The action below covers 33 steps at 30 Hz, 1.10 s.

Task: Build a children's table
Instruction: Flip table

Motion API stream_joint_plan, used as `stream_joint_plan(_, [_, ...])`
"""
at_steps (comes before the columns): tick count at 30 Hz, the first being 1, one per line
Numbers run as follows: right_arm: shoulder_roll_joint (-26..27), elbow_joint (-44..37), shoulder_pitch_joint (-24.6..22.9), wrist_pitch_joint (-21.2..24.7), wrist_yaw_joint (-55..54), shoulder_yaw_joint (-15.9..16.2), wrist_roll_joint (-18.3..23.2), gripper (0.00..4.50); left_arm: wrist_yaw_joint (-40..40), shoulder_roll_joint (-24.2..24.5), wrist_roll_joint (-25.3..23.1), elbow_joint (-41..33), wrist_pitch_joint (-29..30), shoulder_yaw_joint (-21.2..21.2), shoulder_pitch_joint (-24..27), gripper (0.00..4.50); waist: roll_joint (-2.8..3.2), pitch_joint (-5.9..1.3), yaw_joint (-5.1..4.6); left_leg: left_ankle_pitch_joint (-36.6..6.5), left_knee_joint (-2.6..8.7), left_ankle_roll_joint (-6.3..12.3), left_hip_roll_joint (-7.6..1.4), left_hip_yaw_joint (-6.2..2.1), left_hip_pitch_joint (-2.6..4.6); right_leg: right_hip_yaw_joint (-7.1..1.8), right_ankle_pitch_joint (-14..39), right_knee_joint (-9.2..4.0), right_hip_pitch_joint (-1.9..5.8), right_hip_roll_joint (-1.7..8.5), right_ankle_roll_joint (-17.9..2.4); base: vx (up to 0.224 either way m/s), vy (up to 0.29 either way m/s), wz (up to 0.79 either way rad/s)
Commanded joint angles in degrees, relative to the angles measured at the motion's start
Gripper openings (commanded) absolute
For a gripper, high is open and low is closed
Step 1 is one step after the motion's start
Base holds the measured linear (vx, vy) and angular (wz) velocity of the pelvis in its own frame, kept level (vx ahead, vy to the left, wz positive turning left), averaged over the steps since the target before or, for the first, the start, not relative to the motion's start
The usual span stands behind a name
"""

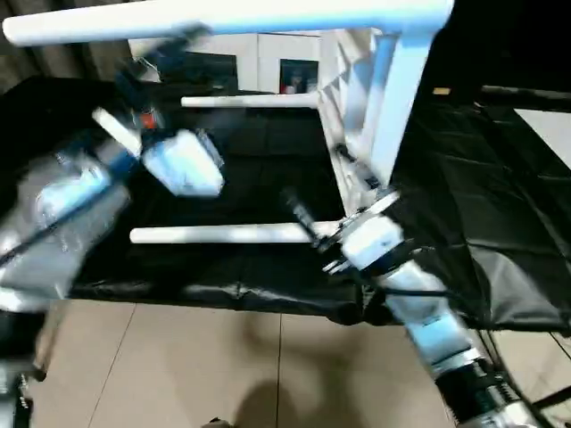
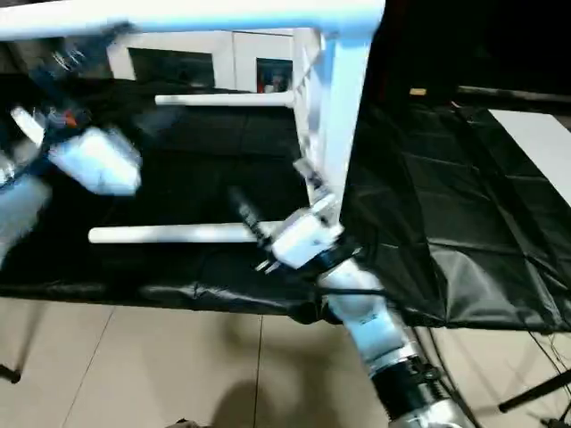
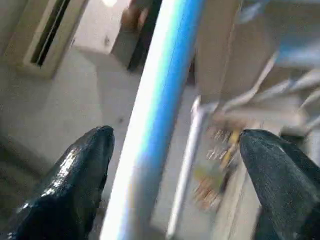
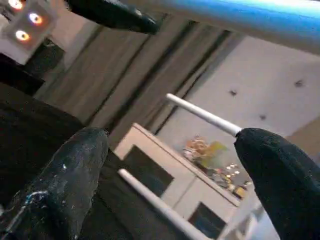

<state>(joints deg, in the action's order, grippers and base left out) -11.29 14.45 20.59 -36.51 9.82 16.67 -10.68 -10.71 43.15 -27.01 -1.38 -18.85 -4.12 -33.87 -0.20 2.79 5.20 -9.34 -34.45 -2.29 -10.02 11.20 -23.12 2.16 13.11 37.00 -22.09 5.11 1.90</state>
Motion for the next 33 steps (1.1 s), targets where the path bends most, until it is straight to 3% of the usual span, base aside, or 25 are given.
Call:
stream_joint_plan(1, [0.1,-0.2,1.2,0.5,1.5,0.4,1.5,4.5,1.1,0.5,-1.6,1.0,0.4,0.6,-0.9,4.47,0.98,-3.59,0.05,-20.6,4.7,-2.81,-2.82,-2.14,1.97,-2.08,4.3,-4.2,0.77,2.45,-9.6,0.0,0.0,0.0])
stream_joint_plan(3, [0.4,-0.6,1.1,0.7,2.4,0.7,2.5,4.5,1.3,0.9,-2.3,2.0,0.9,0.5,-1.6,4.47,1.0,-3.62,0.06,-20.3,4.69,-2.71,-2.82,-2.1,1.96,-2.08,3.7,-4.19,0.76,2.49,-9.8,0.0,0.0,0.0])
stream_joint_plan(4, [1.4,-1.8,1.0,0.5,4.3,1.5,5.9,4.5,2.5,1.2,-3.8,6.1,0.6,0.5,-3.7,4.47,1.16,-3.6,0.0,-20.6,4.62,-2.33,-2.71,-2.01,1.96,-2.11,3.2,-4.21,0.59,2.38,-10.0,0.0,0.0,0.0])
stream_joint_plan(6, [2.1,-2.8,1.0,0.2,5.2,2.1,7.9,4.5,3.4,1.2,-4.6,8.8,0.0,0.5,-5.6,4.47,1.14,-3.67,0.16,-20.4,4.71,-2.4,-2.73,-2.2,1.82,-2.07,2.5,-4.08,0.8,2.48,-10.0,0.0,0.0,0.0])
stream_joint_plan(10, [3.3,-3.7,1.1,0.5,6.3,2.3,9.0,4.5,6.4,1.1,-6.7,13.0,0.4,0.0,-8.9,4.47,1.23,-3.67,0.17,-20.8,4.75,-2.56,-2.85,-2.22,2.02,-2.06,2.2,-4.07,0.64,2.48,-10.2,0.0,0.0,0.0])
stream_joint_plan(16, [4.0,-4.3,1.3,1.0,7.3,2.2,9.7,4.5,7.3,0.0,-5.5,17.0,1.9,1.0,-11.8,4.47,1.5,-3.7,0.3,-21.8,4.85,-3.11,-2.85,-2.34,2.06,-2.11,3.4,-4.18,0.59,2.7,-10.4,0.0,0.0,0.0])
stream_joint_plan(17, [4.1,-4.4,1.3,1.1,7.5,2.2,9.9,4.5,7.2,-0.5,-4.7,17.4,1.5,1.3,-12.2,4.19,1.44,-3.66,0.25,-21.9,4.89,-3.15,-2.85,-2.33,2.06,-2.1,3.4,-4.21,0.55,2.61,-10.4,0.0,0.0,0.0])
stream_joint_plan(21, [4.5,-4.7,1.4,1.3,7.9,2.0,10.1,4.5,6.4,-1.5,-2.8,17.5,1.2,1.7,-12.3,3.91,1.29,-3.7,0.47,-21.3,4.91,-2.99,-2.86,-2.37,1.91,-2.02,1.8,-4.06,0.78,2.69,-10.7,0.0,0.0,0.0])
stream_joint_plan(33, [5.8,-5.8,1.1,1.4,10.6,1.8,13.6,4.5,2.4,-2.3,1.6,17.9,2.8,1.8,-12.3,2.69,1.3,-3.63,0.66,-22.3,5.07,-3.09,-2.98,-2.35,2.1,-2.1,3.7,-4.22,0.48,2.75,-10.3,0.0,0.0,0.0])
